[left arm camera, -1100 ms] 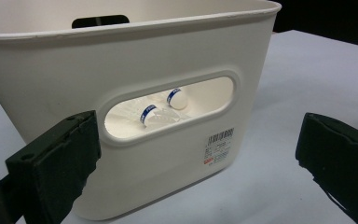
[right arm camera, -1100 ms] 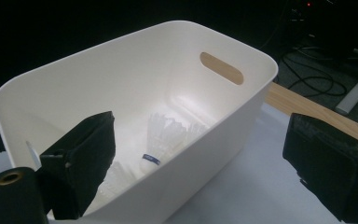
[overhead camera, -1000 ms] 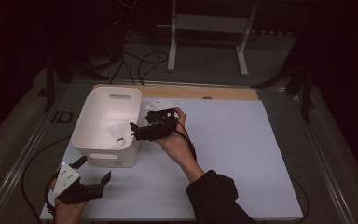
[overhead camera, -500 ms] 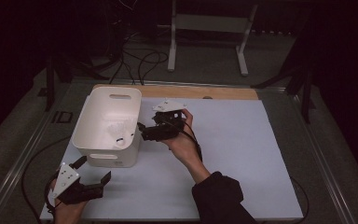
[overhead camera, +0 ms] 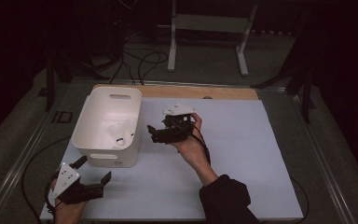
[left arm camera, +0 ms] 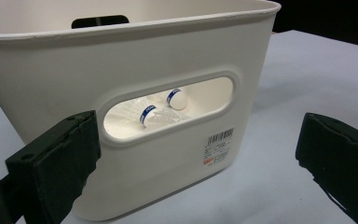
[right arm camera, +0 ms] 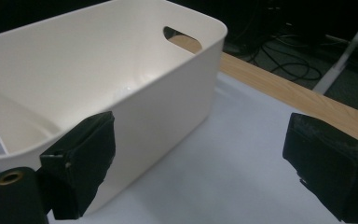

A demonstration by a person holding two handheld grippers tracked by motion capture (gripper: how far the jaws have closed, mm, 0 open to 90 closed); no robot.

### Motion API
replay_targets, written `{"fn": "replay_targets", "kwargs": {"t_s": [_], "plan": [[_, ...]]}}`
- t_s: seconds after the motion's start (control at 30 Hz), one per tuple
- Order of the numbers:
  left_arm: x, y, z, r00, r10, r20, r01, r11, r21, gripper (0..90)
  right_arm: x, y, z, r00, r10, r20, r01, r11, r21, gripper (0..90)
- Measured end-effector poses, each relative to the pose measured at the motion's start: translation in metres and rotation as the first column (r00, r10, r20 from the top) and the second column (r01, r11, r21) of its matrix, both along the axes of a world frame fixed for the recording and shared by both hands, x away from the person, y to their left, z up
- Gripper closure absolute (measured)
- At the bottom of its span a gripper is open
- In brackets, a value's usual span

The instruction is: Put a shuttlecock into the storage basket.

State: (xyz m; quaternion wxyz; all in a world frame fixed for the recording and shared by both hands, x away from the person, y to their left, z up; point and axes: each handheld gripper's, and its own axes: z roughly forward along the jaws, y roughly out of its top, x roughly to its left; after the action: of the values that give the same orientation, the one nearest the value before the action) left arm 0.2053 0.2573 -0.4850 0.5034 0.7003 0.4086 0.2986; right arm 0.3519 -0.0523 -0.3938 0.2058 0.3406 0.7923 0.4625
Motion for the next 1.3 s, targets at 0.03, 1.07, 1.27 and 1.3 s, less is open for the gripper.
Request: {"fn": "replay_targets", "kwargs": {"t_s": [0.03, 1.07, 1.27, 1.3], "plan": [[0.000, 0.000, 0.000, 1.0000, 0.000, 0.000, 0.000, 1.0000, 0.001, 0.7, 0.000, -0.002, -0.001, 1.0000, -0.003, 0.002, 0.003, 1.000, -0.002, 9.0], [0.000, -0.001, 0.000, 1.0000, 0.003, -0.003, -0.003, 1.0000, -0.004, 0.7, -0.035, -0.090, -0.027, 0.9926, -0.121, -0.002, 0.121, 0.993, 0.003, 9.0], [0.000, 0.000, 0.000, 1.0000, 0.006, -0.001, -0.006, 0.9999, -0.010, 0.7, -0.053, -0.106, -0.026, 0.9904, -0.134, 0.035, 0.135, 0.990, -0.042, 9.0], [0.000, 0.000, 0.000, 1.0000, 0.006, -0.003, -0.006, 0.9999, -0.010, 0.7, -0.055, -0.109, -0.025, 0.9902, -0.134, 0.038, 0.136, 0.990, -0.038, 9.0]]}}
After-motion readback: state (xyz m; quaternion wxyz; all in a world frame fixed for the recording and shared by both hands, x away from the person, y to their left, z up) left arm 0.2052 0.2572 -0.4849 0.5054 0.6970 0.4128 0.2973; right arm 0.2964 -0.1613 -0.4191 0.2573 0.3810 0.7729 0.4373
